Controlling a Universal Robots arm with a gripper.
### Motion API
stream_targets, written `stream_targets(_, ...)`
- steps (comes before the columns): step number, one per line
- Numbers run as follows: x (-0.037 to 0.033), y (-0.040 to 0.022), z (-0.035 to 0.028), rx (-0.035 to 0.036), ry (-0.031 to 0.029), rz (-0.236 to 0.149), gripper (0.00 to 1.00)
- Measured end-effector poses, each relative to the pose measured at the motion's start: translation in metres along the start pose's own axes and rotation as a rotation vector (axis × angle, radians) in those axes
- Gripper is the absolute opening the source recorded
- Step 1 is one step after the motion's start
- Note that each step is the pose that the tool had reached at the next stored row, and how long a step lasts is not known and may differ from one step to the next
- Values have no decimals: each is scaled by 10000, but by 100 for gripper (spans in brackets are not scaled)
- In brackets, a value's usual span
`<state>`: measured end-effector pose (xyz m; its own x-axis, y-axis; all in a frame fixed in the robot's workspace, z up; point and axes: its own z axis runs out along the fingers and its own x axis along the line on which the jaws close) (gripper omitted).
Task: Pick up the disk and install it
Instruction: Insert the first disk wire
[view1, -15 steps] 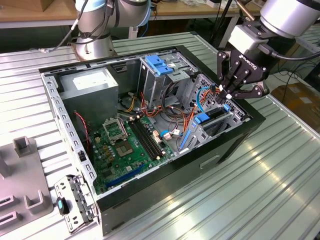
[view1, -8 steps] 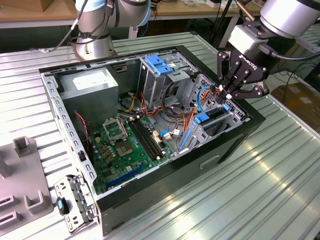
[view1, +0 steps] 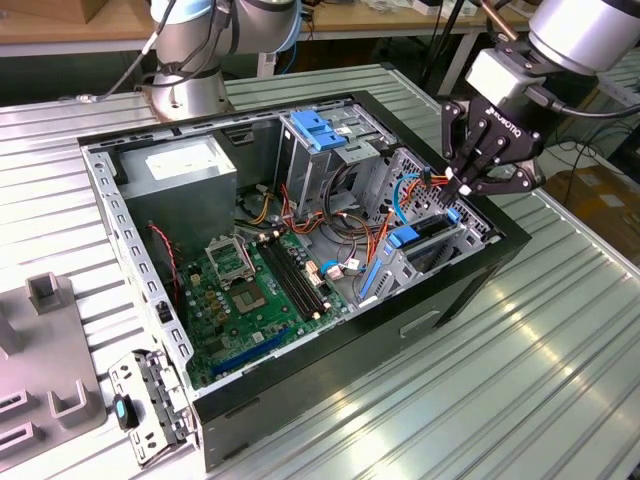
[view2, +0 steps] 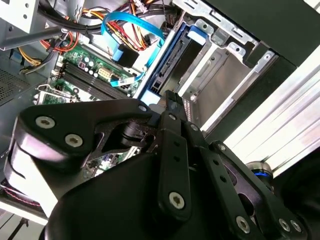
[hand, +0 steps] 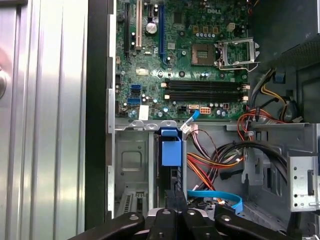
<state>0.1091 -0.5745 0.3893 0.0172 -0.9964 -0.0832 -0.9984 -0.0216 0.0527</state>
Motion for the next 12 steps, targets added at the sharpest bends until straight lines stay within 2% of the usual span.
stream_targets(2,-5,-14,1,9,15,-77,11)
stream_targets(3,-6,-21,-1,-44,52,-748,11)
stream_targets(6,-8,-20,-33,-34,60,-918,11)
stream_targets(7,-9,-20,-33,2,62,-933,11)
stream_targets(12,-9,-37,-36,1,66,-955,11)
